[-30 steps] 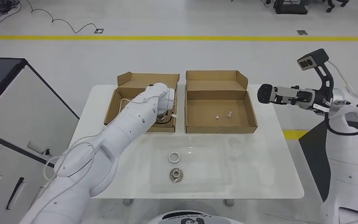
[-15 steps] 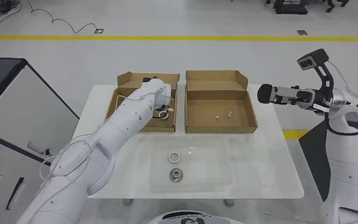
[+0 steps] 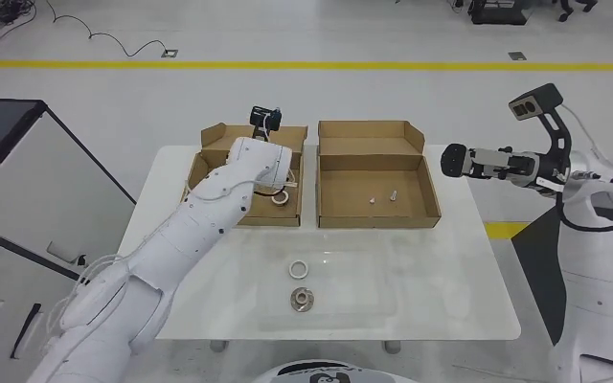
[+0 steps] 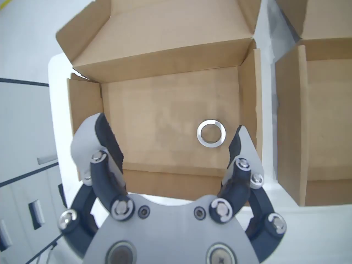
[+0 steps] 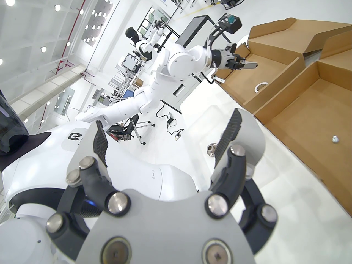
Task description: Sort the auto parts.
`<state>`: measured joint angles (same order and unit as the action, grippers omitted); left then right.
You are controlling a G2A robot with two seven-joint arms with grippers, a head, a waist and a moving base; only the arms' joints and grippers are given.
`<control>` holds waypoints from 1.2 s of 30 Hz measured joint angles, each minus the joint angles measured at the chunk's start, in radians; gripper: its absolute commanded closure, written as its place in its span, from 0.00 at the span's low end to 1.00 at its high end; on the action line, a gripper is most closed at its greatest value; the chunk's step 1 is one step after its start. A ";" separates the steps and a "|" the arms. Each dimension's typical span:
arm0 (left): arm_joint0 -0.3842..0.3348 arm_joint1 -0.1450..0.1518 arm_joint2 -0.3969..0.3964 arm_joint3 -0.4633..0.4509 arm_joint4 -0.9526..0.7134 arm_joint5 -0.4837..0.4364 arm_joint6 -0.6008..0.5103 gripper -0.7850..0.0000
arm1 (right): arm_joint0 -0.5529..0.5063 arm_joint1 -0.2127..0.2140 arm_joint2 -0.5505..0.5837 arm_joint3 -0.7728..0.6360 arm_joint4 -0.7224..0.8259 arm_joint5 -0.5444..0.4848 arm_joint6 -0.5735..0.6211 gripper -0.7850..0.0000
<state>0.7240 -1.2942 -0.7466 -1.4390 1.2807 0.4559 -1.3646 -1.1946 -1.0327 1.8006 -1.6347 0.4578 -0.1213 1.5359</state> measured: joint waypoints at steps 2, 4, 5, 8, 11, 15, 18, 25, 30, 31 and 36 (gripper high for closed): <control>0.090 0.017 -0.074 -0.167 0.097 -0.067 -0.067 0.00 | 0.000 0.000 0.000 0.000 0.000 0.000 0.000 0.00; 0.166 0.023 -0.126 -0.301 0.167 -0.121 -0.121 0.00 | 0.000 0.000 0.000 0.000 0.000 0.000 0.000 0.00; 0.199 0.024 -0.144 -0.360 0.198 -0.146 -0.145 0.00 | 0.000 0.000 0.000 0.000 0.000 0.000 0.000 0.00; 0.280 0.020 -0.156 -0.502 0.272 -0.177 -0.174 0.00 | 0.000 0.000 0.000 0.000 0.000 0.000 0.000 0.00; 0.311 0.017 -0.133 -0.566 0.313 -0.201 -0.171 0.00 | 0.000 0.000 0.000 0.000 0.000 0.000 0.000 0.00; 0.325 0.008 -0.111 -0.609 0.322 -0.241 -0.171 0.00 | 0.000 0.000 0.000 0.000 0.000 0.000 0.000 0.00; 0.323 0.004 -0.102 -0.626 0.322 -0.258 -0.171 0.00 | 0.000 0.000 0.000 0.000 0.000 0.000 0.000 0.00; 0.323 0.004 -0.102 -0.625 0.323 -0.257 -0.171 0.00 | 0.000 0.000 0.000 0.000 0.000 0.000 0.000 0.00; 0.323 0.004 -0.102 -0.625 0.323 -0.257 -0.171 0.00 | 0.000 0.000 0.000 0.000 0.000 0.000 0.000 0.00; 0.324 0.005 -0.103 -0.623 0.323 -0.259 -0.169 0.00 | 0.000 0.000 0.000 0.000 0.000 0.000 0.000 0.00; 0.323 0.007 -0.149 -0.618 0.206 -0.417 -0.166 0.00 | 0.000 0.000 0.000 0.000 0.000 0.000 0.000 0.00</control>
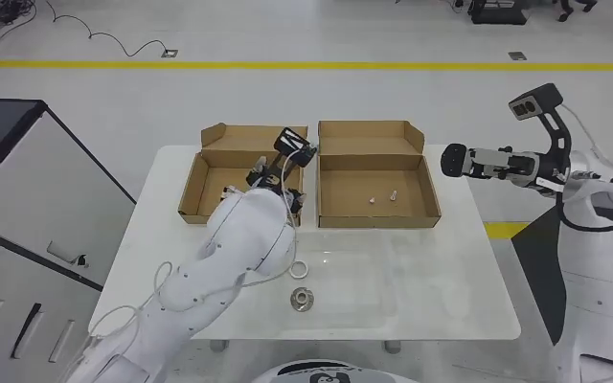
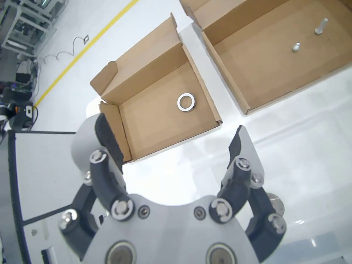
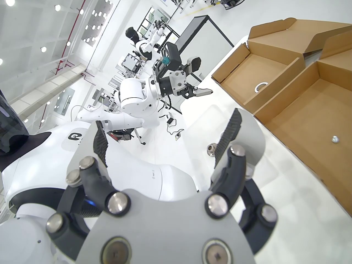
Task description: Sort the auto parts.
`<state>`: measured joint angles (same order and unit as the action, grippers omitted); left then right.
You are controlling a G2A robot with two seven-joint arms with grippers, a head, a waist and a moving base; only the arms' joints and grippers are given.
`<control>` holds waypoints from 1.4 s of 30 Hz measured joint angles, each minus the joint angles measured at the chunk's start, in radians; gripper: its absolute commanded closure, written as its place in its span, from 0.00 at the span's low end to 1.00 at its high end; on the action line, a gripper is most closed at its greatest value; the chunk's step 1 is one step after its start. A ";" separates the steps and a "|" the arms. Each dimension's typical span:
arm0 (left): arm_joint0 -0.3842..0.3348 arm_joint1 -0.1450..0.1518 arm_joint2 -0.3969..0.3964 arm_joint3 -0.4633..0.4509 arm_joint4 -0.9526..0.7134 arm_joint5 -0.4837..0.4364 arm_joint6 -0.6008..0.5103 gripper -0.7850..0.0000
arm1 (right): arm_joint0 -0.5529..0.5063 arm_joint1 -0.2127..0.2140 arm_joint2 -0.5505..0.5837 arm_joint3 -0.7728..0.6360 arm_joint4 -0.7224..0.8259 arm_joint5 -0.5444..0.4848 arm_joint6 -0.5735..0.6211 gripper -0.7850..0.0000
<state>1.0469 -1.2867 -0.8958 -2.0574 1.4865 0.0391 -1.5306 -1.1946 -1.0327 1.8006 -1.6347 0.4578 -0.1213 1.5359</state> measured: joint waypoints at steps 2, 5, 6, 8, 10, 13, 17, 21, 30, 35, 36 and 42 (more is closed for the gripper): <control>-0.012 0.003 -0.016 0.027 -0.077 -0.083 -0.006 0.00 | 0.000 0.000 0.000 0.000 0.000 0.000 0.000 0.00; -0.036 0.010 -0.017 0.066 -0.160 -0.202 -0.006 0.00 | 0.000 0.000 0.000 0.000 0.000 0.000 0.000 0.00; -0.047 0.014 -0.009 0.080 -0.180 -0.241 -0.005 0.00 | 0.000 0.000 0.000 0.000 0.000 0.000 0.000 0.00; -0.065 0.021 0.012 0.101 -0.201 -0.289 -0.005 0.00 | 0.000 0.000 0.000 0.000 0.000 0.000 0.000 0.00; -0.089 0.029 0.049 0.121 -0.204 -0.322 -0.005 0.00 | 0.000 0.000 0.000 0.000 0.000 0.000 0.000 0.00; -0.136 0.044 0.127 0.149 -0.223 -0.324 -0.005 0.00 | 0.000 0.000 0.000 0.000 0.000 0.000 0.000 0.00; -0.219 0.076 0.230 0.171 -0.310 -0.323 -0.005 0.00 | 0.000 0.000 0.000 0.000 0.000 0.000 0.000 0.00; -0.322 0.123 0.334 0.175 -0.425 -0.323 -0.005 0.00 | 0.000 0.000 0.000 0.000 0.000 0.000 0.000 0.00; -0.489 0.197 0.452 0.131 -0.779 -0.323 -0.005 0.00 | 0.000 0.000 0.000 0.000 0.000 0.000 0.000 0.00; -0.482 0.196 0.450 0.131 -0.751 -0.323 -0.005 0.00 | 0.000 0.000 0.000 0.000 0.000 0.000 0.000 0.00; -0.482 0.196 0.450 0.132 -0.751 -0.323 -0.005 0.00 | 0.000 0.000 0.000 0.000 0.000 0.000 0.000 0.00; -0.456 0.202 0.470 0.132 -0.814 -0.346 0.017 0.00 | 0.000 0.000 0.000 0.000 0.000 0.000 0.000 0.00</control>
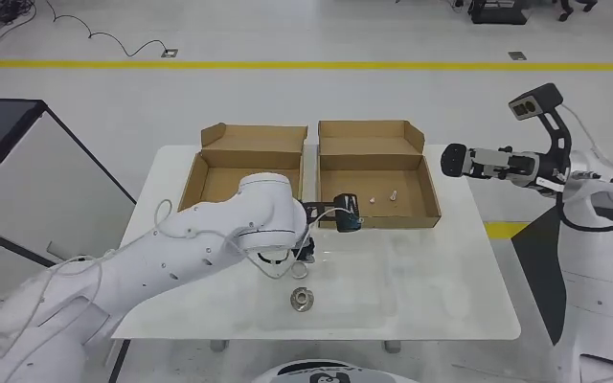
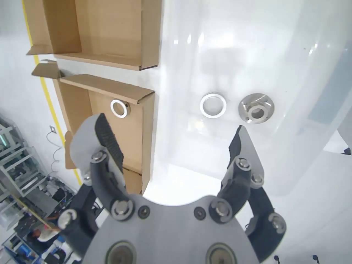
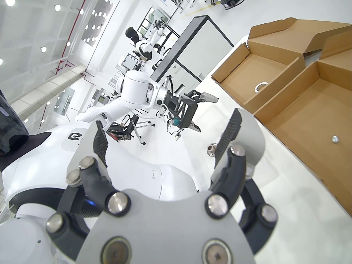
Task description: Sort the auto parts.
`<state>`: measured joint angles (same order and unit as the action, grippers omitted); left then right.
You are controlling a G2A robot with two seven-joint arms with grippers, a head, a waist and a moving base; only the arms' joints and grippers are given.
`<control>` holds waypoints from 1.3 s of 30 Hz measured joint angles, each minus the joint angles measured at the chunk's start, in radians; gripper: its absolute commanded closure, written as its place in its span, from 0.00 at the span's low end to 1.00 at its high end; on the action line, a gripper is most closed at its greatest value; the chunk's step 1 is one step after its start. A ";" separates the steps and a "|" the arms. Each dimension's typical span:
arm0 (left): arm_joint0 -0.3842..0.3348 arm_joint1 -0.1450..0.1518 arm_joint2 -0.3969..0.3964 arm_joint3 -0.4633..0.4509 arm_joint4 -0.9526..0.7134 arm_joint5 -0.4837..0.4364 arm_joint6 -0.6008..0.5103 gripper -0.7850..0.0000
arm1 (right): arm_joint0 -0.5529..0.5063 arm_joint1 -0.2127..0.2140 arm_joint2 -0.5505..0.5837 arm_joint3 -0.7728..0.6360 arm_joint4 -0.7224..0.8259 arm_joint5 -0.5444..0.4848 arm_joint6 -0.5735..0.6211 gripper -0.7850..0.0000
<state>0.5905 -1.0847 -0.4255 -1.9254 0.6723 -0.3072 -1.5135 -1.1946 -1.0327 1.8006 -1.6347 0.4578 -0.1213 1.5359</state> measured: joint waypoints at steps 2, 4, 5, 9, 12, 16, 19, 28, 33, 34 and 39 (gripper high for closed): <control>-0.007 0.001 0.013 -0.008 -0.033 0.008 -0.008 0.00 | 0.000 0.000 0.000 0.000 0.000 0.000 0.000 0.00; -0.018 0.001 0.031 -0.020 -0.072 0.020 -0.019 0.00 | 0.000 0.000 0.000 0.000 0.000 0.000 0.000 0.00; -0.023 0.001 0.042 -0.023 -0.091 0.022 -0.022 0.00 | 0.000 0.000 0.000 0.000 0.000 0.000 0.000 0.00; -0.061 -0.003 0.091 -0.017 -0.185 0.023 -0.023 0.00 | 0.000 0.000 0.000 0.000 0.000 0.000 0.000 0.00; -0.096 -0.011 0.131 0.009 -0.220 0.032 -0.022 0.00 | 0.000 0.000 0.000 0.000 0.000 0.000 0.000 0.00; -0.127 -0.021 0.162 0.035 -0.245 0.056 -0.022 0.00 | 0.000 0.000 0.000 0.000 0.000 0.000 0.000 0.00; -0.126 -0.021 0.162 0.035 -0.244 0.056 -0.022 0.00 | 0.000 0.000 0.000 0.000 0.000 0.000 0.000 0.00; -0.079 -0.020 0.174 0.050 -0.238 0.037 0.009 0.00 | 0.000 0.000 0.000 0.000 0.000 0.000 0.000 0.00; -0.063 -0.025 0.181 0.063 -0.234 0.026 0.003 0.00 | 0.000 0.000 0.000 0.000 0.000 0.000 0.000 0.00; -0.061 -0.025 0.181 0.068 -0.234 0.024 0.002 0.00 | 0.000 0.000 0.000 0.000 0.000 0.000 0.000 0.00; -0.052 -0.028 0.178 0.089 -0.239 0.012 0.000 0.05 | 0.000 0.000 0.000 0.000 0.000 0.000 0.000 0.00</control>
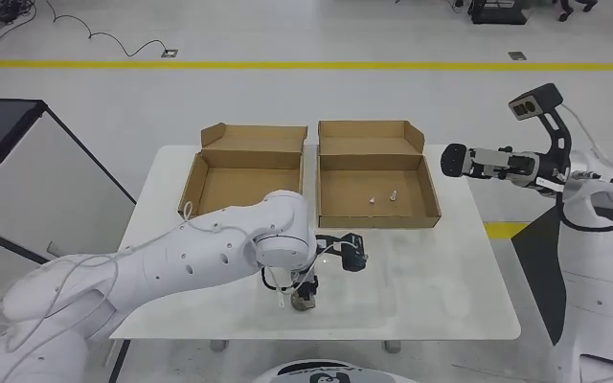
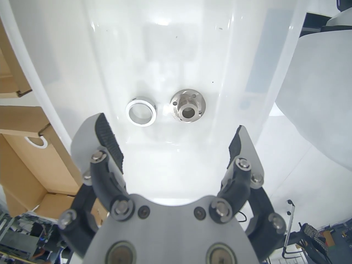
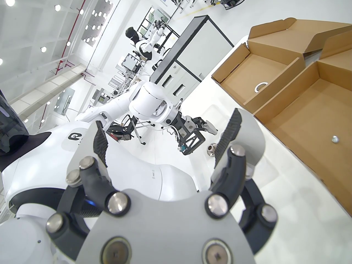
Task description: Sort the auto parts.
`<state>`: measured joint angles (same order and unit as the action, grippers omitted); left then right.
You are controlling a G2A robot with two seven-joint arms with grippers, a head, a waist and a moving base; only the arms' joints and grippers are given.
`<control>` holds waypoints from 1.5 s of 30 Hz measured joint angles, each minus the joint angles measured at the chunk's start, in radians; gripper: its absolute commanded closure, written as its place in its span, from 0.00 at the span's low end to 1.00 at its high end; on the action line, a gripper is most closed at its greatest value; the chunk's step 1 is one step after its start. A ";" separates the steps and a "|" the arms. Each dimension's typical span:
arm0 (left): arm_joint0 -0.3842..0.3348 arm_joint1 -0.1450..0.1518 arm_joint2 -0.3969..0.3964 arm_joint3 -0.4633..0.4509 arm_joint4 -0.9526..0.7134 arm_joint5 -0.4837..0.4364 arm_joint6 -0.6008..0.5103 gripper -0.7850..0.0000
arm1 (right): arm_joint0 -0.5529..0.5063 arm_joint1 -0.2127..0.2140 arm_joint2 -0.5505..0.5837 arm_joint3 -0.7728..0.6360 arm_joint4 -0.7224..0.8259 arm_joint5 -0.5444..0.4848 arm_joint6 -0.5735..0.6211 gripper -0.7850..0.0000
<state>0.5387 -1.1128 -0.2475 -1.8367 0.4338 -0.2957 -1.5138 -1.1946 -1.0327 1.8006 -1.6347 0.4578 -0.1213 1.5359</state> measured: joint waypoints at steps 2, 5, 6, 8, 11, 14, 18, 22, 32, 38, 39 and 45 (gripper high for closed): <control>0.004 -0.001 0.001 0.007 -0.004 -0.007 -0.002 0.19 | 0.000 0.000 0.000 0.000 0.000 0.000 0.000 0.00; 0.009 -0.004 0.011 0.022 -0.009 -0.008 -0.003 0.23 | 0.000 0.000 0.000 0.000 0.000 0.000 0.000 0.00; 0.009 -0.005 0.022 0.029 -0.008 -0.005 -0.006 0.25 | 0.000 0.000 0.000 0.000 0.000 0.000 0.000 0.00; 0.008 -0.008 0.033 0.041 -0.015 -0.007 -0.004 0.29 | 0.000 0.000 0.000 0.000 0.000 0.000 0.000 0.00; 0.007 -0.014 0.049 0.070 -0.026 -0.020 0.009 0.30 | 0.000 0.000 0.000 0.000 0.000 0.000 0.000 0.00; 0.007 -0.020 0.065 0.097 -0.037 -0.029 0.019 0.30 | 0.000 0.000 0.000 0.000 0.000 0.000 0.000 0.00; 0.008 -0.029 0.078 0.121 -0.056 -0.033 0.023 0.33 | 0.000 0.000 0.000 0.000 0.000 0.000 0.000 0.00; 0.023 -0.035 0.078 0.131 -0.056 -0.030 0.019 0.37 | 0.000 0.000 0.000 0.000 0.000 0.000 0.000 0.00; 0.043 -0.046 0.077 0.155 -0.043 -0.027 0.017 0.48 | 0.000 0.000 0.000 0.000 0.000 0.000 0.000 0.00; 0.048 -0.053 0.077 0.172 -0.013 -0.020 0.010 0.53 | 0.000 0.000 0.000 0.000 0.000 0.000 0.000 0.00; 0.048 -0.055 0.077 0.177 -0.007 -0.019 0.009 0.53 | 0.000 0.000 0.000 0.000 0.000 0.000 0.000 0.00; 0.047 -0.063 0.070 0.193 0.023 0.005 0.012 0.55 | 0.000 0.000 0.000 0.000 0.000 0.000 0.000 0.00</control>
<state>0.5852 -1.1756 -0.1775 -1.6435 0.4565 -0.2906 -1.5017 -1.1946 -1.0327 1.8006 -1.6347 0.4578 -0.1213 1.5359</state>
